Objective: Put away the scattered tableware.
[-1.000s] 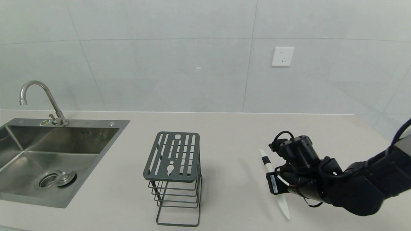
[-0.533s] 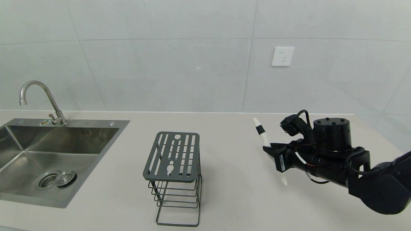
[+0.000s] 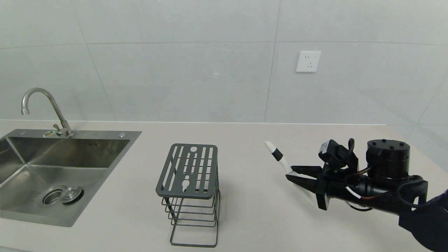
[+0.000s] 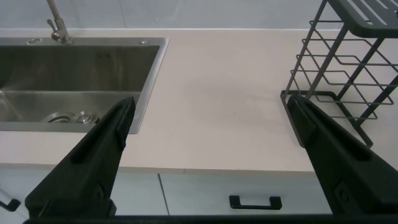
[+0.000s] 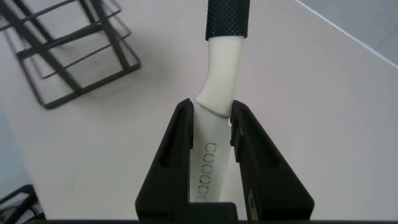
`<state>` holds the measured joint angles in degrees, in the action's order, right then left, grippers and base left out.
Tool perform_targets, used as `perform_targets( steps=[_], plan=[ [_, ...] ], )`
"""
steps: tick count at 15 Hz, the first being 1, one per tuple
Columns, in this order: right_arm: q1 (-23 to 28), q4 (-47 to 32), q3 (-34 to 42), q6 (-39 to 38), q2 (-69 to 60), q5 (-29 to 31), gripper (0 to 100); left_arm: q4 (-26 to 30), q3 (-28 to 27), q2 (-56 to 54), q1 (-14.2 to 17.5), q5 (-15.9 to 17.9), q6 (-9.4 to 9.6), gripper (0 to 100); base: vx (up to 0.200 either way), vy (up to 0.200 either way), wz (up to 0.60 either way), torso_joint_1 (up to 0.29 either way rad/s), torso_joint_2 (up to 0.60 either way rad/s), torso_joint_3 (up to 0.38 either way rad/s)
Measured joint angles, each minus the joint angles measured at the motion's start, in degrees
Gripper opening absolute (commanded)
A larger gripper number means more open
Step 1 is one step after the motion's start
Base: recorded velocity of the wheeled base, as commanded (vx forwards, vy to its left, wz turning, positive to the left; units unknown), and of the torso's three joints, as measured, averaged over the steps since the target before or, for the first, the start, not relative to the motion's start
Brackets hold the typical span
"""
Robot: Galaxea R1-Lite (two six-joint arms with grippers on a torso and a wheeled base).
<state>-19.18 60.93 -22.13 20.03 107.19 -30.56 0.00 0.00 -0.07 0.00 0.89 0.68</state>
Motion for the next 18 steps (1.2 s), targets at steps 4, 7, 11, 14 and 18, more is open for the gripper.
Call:
perform_targets(
  steps=[4,7,11,14,18],
  plan=[
    [-0.6,0.2,1.2,5.6,-0.4,-6.3,0,0.0,0.0,0.0,0.0,0.1,-0.39,100,0.0,0.0,0.0,0.0,0.0,0.0],
    [-2.5,0.2,2.3,8.1,-2.6,-9.9,0,0.0,0.0,0.0,0.0,0.2,-0.57,100,0.0,0.0,0.0,0.0,0.0,0.0],
    [-4.1,0.1,3.7,8.8,-6.7,-10.4,0,-1.0,0.0,0.0,0.0,2.2,4.46,100,0.0,0.0,0.0,0.0,0.0,0.0],
    [-6.2,0.0,8.1,9.0,-10.2,-10.2,0,-3.7,-0.1,0.0,0.0,2.6,4.29,100,0.0,0.0,0.0,0.0,0.0,0.0],
    [-7.3,0.0,11.1,9.0,-13.4,-10.2,0,-10.6,-11.6,3.0,-0.8,8.4,-1.58,100,0.0,0.0,0.0,0.0,0.0,0.0]
  ],
)
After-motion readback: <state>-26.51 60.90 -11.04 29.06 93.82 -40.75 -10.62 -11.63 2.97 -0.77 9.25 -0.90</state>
